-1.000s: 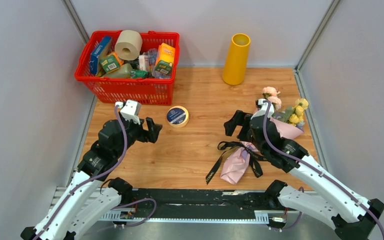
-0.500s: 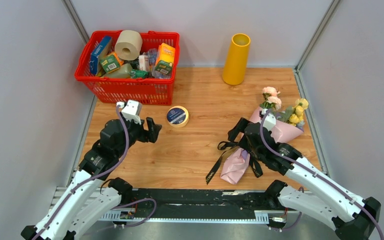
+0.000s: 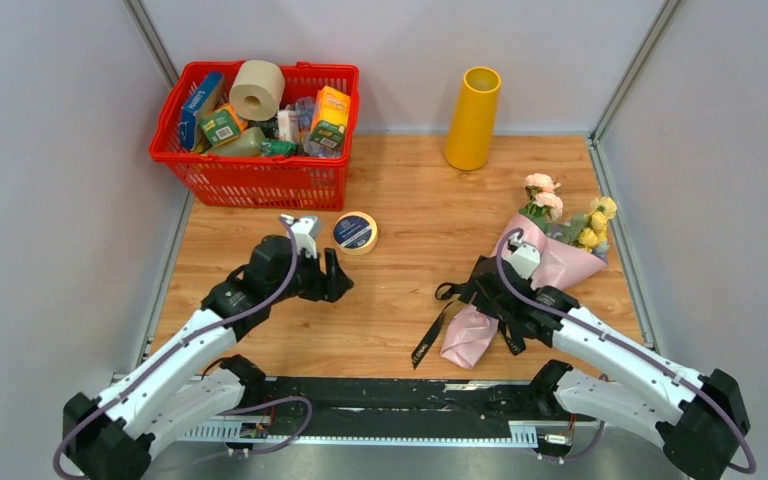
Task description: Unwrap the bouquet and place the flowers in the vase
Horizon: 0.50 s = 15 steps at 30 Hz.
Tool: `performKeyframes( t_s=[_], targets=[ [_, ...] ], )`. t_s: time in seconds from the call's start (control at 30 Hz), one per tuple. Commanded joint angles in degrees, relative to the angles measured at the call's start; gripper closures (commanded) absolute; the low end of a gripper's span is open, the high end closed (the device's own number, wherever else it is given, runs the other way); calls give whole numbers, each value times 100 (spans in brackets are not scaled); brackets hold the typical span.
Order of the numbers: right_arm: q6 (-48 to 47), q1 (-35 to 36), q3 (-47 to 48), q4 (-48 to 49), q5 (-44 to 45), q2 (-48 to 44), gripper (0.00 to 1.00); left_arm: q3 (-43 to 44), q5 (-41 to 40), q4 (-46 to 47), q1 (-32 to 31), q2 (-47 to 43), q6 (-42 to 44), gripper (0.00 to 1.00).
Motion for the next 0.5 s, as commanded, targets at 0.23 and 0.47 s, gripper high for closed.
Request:
performKeyframes(
  t_s=[0.23, 0.47],
  targets=[
    [1198, -11, -461, -241, -333, 641, 33, -489, 78, 1667, -1079, 1473, -938, 27],
    [418, -11, -619, -13, -306, 281, 42, -349, 25, 2688, -1589, 2730, -1123, 28]
  ],
)
